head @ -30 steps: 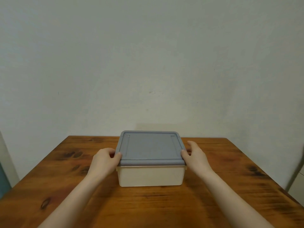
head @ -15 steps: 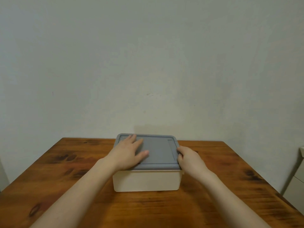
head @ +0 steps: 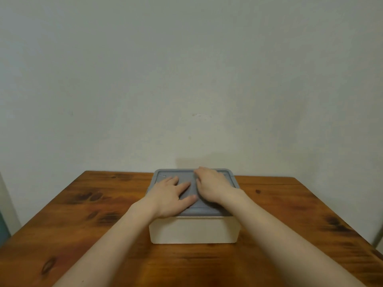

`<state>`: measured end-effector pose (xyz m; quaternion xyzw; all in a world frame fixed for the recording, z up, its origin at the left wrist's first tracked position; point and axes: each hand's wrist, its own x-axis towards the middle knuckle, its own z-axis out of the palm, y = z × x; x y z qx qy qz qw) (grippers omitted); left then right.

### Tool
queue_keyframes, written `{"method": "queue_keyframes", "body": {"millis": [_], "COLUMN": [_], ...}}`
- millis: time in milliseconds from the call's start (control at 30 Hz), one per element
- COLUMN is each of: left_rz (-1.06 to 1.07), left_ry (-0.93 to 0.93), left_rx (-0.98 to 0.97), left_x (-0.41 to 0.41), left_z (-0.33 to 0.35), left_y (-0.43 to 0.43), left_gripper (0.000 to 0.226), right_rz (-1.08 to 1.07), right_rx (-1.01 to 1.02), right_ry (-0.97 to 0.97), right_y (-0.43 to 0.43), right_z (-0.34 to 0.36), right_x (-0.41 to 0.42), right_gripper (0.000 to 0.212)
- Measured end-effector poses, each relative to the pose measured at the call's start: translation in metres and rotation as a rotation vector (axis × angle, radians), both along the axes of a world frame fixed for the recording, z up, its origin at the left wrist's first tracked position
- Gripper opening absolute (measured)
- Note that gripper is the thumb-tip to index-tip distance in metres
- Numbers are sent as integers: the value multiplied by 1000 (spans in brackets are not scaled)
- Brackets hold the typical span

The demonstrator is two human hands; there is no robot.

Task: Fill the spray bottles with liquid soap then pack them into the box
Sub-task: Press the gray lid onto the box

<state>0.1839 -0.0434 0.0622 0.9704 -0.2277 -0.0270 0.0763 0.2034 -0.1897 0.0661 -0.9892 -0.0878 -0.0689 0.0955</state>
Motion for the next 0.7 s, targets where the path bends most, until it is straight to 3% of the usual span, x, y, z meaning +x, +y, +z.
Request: {"method": "queue_keyframes", "body": {"millis": [233,333,433,700], "left_rz": [-11,4,127,265], "left_ry": [8,6,-165,-66], "left_rx": [-42,-256,-411,-252], "left_x": [3,6,12,24], "left_z": [0,3,0,-12], "left_y": [0,5,24,39], "left_gripper": [53,36,30,34], "right_rz": [-21,-21,-21,-38], "right_rx": [31,21,23,39], "right_ry": [58,50,32,43], "right_y": [13,12,13,15], "right_z": [-13,-19,-21,-18], "right_x": [30,32,33,31], "right_gripper": [41,45,46,43]}}
